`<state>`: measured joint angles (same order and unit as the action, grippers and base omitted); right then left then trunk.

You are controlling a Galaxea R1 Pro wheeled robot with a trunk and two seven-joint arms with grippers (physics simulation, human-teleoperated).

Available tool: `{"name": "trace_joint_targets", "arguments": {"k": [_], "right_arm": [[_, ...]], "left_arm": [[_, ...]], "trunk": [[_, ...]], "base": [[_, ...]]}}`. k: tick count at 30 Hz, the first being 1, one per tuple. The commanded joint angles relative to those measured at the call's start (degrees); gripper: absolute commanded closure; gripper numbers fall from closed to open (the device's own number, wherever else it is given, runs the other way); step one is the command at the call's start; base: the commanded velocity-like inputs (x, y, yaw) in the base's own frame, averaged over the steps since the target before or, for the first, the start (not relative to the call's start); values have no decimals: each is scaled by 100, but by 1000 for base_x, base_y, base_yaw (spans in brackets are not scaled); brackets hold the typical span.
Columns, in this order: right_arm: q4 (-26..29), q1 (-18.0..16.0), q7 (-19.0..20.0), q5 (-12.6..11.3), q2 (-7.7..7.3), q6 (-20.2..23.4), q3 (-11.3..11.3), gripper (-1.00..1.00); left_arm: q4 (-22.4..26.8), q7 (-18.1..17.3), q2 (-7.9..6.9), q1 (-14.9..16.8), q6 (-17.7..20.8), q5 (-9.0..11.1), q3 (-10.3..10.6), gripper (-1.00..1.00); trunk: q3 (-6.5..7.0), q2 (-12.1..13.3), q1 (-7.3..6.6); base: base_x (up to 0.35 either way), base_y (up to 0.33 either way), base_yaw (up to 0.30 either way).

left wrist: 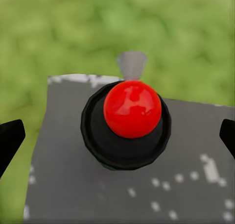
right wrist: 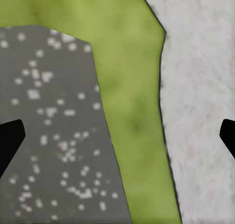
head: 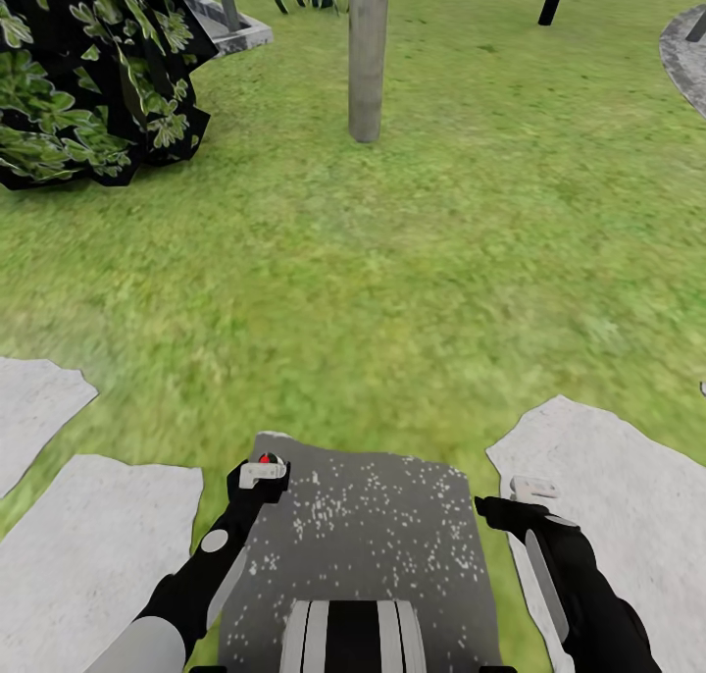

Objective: Pick up the pesticide atomizer in the garden and spray insectifuge to fully cover both potted plants in the garden.

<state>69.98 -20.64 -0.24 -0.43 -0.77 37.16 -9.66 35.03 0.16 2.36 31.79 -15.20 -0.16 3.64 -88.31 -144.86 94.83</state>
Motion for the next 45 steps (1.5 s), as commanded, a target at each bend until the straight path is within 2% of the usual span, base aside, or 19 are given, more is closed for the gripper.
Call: {"name": "trace_joint_targets", "arguments": {"k": [1, 18, 19, 45], "right_arm": [[7, -1, -3, -3, -1, 28, -1, -100], [7, -1, -3, -5, 0, 28, -1, -100], [7, -1, -3, -5, 1, 28, -1, -100], [7, -1, -2, -2, -1, 28, -1, -100]], "left_arm": [[-4, 2, 0, 2, -18, -1, 8, -100], [-5, 2, 8, 3, -18, -6, 14, -100], [-5, 2, 9, 3, -18, -8, 14, 100], [3, 2, 8, 3, -18, -1, 14, 100]], "trunk": [[-3, -1, -1], [-3, -1, -1], [-3, -1, -1], [-3, -1, -1]], "base": [[0, 0, 0], [0, 0, 0], [0, 0, 0], [0, 0, 0]]}}
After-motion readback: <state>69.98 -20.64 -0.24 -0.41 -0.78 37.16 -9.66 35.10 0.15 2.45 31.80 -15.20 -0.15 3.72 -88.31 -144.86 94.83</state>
